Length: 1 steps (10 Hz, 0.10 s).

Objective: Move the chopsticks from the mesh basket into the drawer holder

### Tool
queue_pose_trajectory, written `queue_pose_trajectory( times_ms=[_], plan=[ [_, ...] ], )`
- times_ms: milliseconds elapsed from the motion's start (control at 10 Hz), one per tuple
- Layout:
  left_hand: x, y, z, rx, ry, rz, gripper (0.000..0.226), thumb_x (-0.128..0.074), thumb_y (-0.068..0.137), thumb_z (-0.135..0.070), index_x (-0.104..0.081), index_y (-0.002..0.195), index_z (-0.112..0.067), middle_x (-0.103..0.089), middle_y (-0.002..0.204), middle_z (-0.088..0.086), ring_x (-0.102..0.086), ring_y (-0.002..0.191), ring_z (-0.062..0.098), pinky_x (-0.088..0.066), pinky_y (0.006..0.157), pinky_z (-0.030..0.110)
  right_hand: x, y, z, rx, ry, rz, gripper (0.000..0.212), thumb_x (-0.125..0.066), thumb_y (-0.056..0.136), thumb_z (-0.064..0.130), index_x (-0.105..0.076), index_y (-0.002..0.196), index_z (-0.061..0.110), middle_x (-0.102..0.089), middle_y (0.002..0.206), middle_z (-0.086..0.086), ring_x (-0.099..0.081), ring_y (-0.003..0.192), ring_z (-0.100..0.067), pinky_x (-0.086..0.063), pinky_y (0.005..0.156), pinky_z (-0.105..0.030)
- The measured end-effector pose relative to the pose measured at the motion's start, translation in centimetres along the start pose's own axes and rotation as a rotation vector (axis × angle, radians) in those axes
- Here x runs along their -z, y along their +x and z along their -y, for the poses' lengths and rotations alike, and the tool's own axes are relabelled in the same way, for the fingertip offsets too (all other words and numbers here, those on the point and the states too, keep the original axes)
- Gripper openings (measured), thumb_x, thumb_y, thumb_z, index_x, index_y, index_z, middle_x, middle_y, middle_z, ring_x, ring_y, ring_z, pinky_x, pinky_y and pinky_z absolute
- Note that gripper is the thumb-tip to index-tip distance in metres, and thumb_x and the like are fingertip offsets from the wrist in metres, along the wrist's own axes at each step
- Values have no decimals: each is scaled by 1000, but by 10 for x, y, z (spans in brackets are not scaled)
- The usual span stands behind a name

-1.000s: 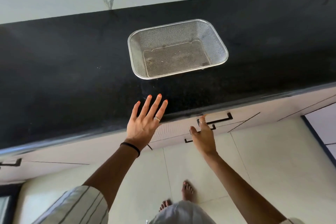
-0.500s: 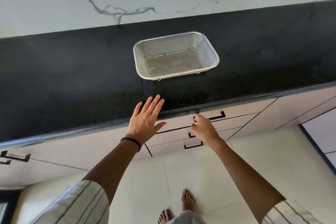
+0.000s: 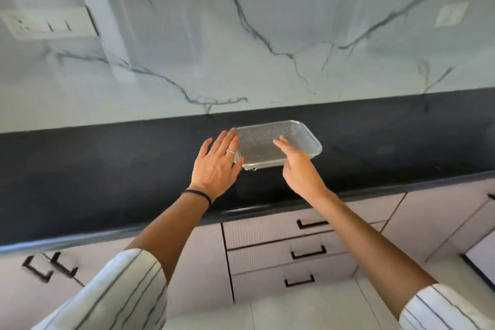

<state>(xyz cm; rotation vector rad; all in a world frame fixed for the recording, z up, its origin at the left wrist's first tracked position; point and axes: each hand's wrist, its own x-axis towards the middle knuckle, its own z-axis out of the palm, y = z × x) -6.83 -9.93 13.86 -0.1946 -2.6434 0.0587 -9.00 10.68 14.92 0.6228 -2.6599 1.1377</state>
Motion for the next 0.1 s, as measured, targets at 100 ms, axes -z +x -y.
queue_pose_trajectory(
  times_ms=[100],
  plan=[
    [45, 33, 12, 46, 49, -64, 53, -32, 104, -38, -30, 152, -15, -22, 162, 2, -13, 151, 17, -5, 121, 36, 24, 33, 27, 85, -74, -119, 46, -41, 94, 1, -47, 138, 11, -35, 153, -2, -35, 140, -15, -26, 117, -26]
  ],
)
